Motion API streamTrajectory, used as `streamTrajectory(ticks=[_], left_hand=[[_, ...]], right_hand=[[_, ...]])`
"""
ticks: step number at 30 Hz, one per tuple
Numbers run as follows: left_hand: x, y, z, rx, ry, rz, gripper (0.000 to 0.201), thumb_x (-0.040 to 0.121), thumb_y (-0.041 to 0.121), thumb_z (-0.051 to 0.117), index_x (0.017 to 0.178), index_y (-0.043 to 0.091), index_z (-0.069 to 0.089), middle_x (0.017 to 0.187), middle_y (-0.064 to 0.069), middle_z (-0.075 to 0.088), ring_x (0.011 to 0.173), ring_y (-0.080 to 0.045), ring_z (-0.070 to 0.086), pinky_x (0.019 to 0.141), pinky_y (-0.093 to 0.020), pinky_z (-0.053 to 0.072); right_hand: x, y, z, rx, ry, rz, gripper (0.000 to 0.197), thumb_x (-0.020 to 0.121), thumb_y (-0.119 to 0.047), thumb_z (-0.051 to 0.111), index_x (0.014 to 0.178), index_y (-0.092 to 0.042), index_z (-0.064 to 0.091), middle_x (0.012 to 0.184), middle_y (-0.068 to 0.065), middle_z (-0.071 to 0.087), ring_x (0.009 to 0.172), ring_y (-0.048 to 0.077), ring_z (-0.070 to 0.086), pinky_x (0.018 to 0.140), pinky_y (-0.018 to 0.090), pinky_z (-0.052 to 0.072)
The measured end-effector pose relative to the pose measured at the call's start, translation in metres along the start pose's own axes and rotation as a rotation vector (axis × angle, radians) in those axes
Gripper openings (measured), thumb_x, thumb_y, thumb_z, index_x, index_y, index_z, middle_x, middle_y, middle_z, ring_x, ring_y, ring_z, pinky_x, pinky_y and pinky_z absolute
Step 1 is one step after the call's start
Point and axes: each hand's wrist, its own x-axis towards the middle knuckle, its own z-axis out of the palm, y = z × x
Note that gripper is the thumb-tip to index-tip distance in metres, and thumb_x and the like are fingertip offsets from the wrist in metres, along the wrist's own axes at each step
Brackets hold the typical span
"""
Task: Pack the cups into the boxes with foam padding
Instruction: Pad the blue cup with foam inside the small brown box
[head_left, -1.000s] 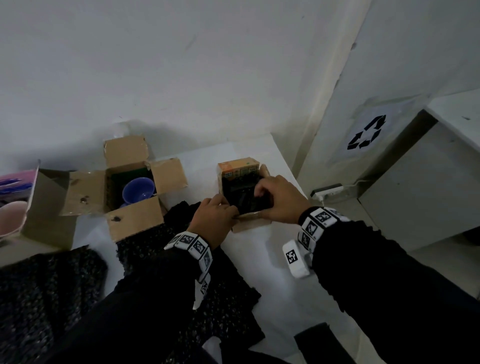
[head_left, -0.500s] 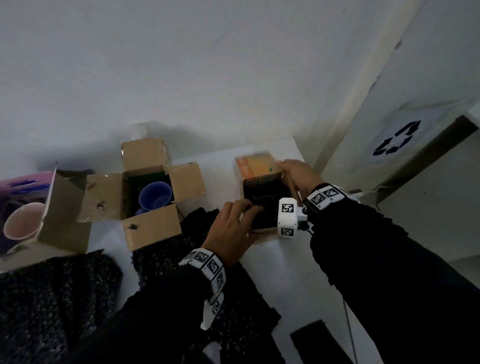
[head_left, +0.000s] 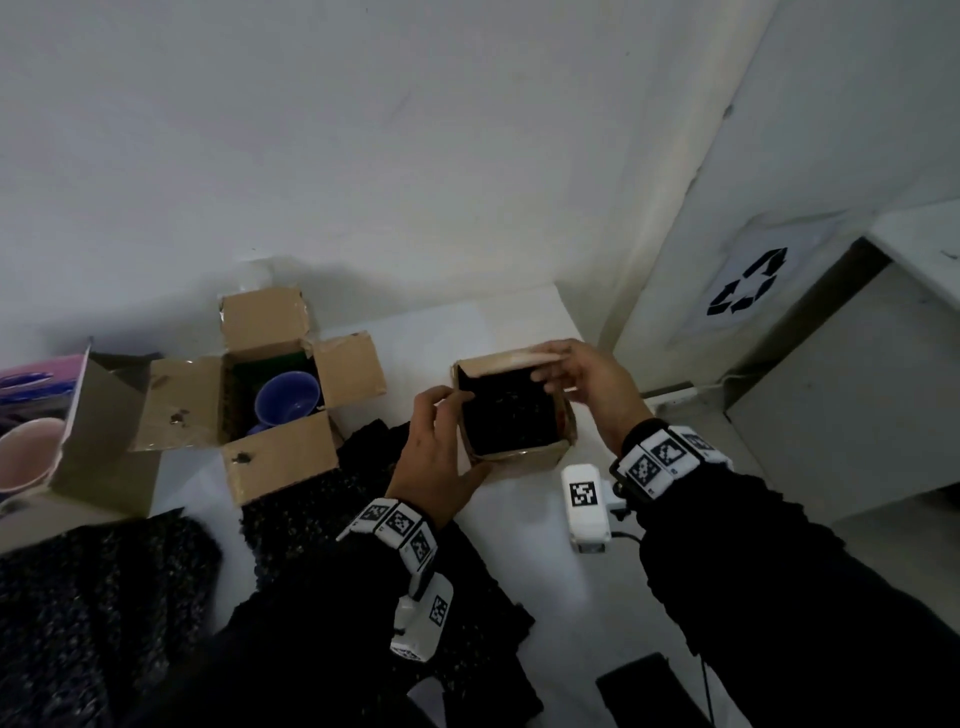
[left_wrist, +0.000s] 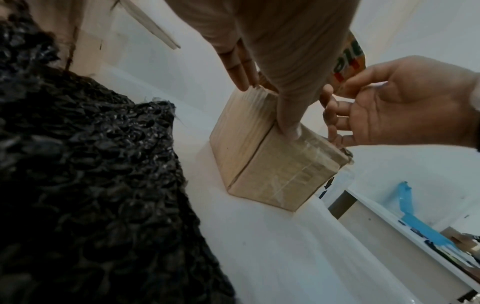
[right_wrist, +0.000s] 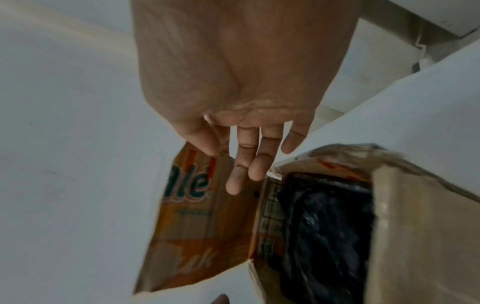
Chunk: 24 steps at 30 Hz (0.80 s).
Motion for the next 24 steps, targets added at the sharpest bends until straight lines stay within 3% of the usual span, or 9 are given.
streamTrajectory(ticks=[4, 6, 7, 9, 12, 17, 19, 22, 24], left_hand=[[-0.005, 0.007, 0.005, -0.038, 0.068, 0.013, 0.076, 0.066, 0.02, 0.077, 0.132, 0.016, 0.04, 0.126, 0.003, 0.035, 0.114, -0.019, 0.048, 0.095, -0.038, 0.05], [-0.007, 0.008, 0.004, -0.06, 0.079, 0.004, 0.078, 0.065, 0.015, 0.079, 0.132, 0.013, 0.04, 0.124, 0.002, 0.036, 0.111, -0.015, 0.048, 0.094, -0.031, 0.049], [-0.007, 0.008, 0.003, -0.065, 0.081, -0.004, 0.078, 0.064, 0.013, 0.08, 0.132, 0.011, 0.04, 0.124, 0.001, 0.037, 0.11, -0.014, 0.049, 0.094, -0.028, 0.049], [-0.008, 0.008, 0.001, -0.051, 0.08, -0.018, 0.078, 0.063, 0.009, 0.082, 0.13, 0.009, 0.041, 0.125, -0.002, 0.038, 0.108, -0.014, 0.051, 0.092, -0.027, 0.05], [-0.006, 0.008, 0.002, -0.017, 0.068, -0.036, 0.078, 0.062, 0.006, 0.083, 0.128, 0.011, 0.041, 0.125, -0.004, 0.038, 0.107, -0.017, 0.054, 0.091, -0.032, 0.052], [-0.007, 0.01, 0.005, 0.023, 0.045, -0.053, 0.077, 0.065, 0.005, 0.08, 0.13, 0.019, 0.041, 0.124, -0.002, 0.035, 0.11, -0.021, 0.052, 0.093, -0.038, 0.052], [-0.008, 0.012, 0.004, 0.038, 0.043, -0.051, 0.072, 0.066, 0.004, 0.079, 0.128, 0.02, 0.046, 0.123, -0.003, 0.036, 0.109, -0.02, 0.05, 0.094, -0.037, 0.051], [-0.008, 0.013, 0.003, 0.081, 0.04, -0.024, 0.061, 0.067, 0.003, 0.079, 0.121, 0.019, 0.055, 0.124, -0.006, 0.038, 0.107, -0.021, 0.05, 0.095, -0.028, 0.044], [-0.008, 0.011, 0.003, 0.106, 0.035, 0.002, 0.053, 0.068, 0.003, 0.079, 0.116, 0.017, 0.061, 0.125, -0.008, 0.04, 0.108, -0.022, 0.051, 0.094, -0.026, 0.041]], right_hand=[[-0.022, 0.009, 0.0, 0.141, -0.026, 0.129, 0.038, 0.078, -0.038, 0.047, 0.094, -0.012, 0.07, 0.082, 0.012, 0.072, 0.068, 0.02, 0.064, 0.058, 0.026, 0.04], [-0.027, 0.01, 0.005, 0.098, 0.011, 0.183, 0.035, 0.085, -0.048, 0.054, 0.09, -0.015, 0.065, 0.081, 0.009, 0.071, 0.066, 0.021, 0.066, 0.054, 0.026, 0.043], [-0.03, 0.011, 0.008, 0.069, 0.029, 0.196, 0.031, 0.088, -0.046, 0.059, 0.09, -0.015, 0.06, 0.083, 0.009, 0.07, 0.064, 0.021, 0.067, 0.053, 0.026, 0.044], [-0.036, 0.015, 0.012, 0.034, 0.056, 0.204, 0.02, 0.087, -0.025, 0.068, 0.093, -0.015, 0.052, 0.089, 0.012, 0.069, 0.06, 0.018, 0.067, 0.052, 0.026, 0.046], [-0.044, 0.024, 0.016, 0.037, 0.116, 0.199, 0.034, 0.082, -0.005, 0.071, 0.1, -0.018, 0.044, 0.098, 0.018, 0.067, 0.057, 0.017, 0.067, 0.051, 0.025, 0.049], [-0.056, 0.035, 0.013, 0.18, 0.139, 0.24, 0.041, 0.083, 0.002, 0.069, 0.106, -0.018, 0.042, 0.103, 0.019, 0.067, 0.059, 0.017, 0.067, 0.053, 0.025, 0.052], [-0.058, 0.039, 0.011, 0.17, 0.112, 0.204, 0.034, 0.082, 0.002, 0.07, 0.102, -0.017, 0.049, 0.101, 0.016, 0.067, 0.063, 0.018, 0.067, 0.058, 0.026, 0.053], [-0.061, 0.044, 0.01, 0.072, 0.103, 0.172, 0.008, 0.085, -0.003, 0.062, 0.089, -0.009, 0.065, 0.091, 0.014, 0.069, 0.071, 0.019, 0.066, 0.065, 0.026, 0.053], [-0.061, 0.052, 0.01, 0.058, 0.126, 0.192, 0.013, 0.085, -0.012, 0.06, 0.087, -0.007, 0.072, 0.089, 0.015, 0.072, 0.074, 0.02, 0.067, 0.068, 0.027, 0.052]])
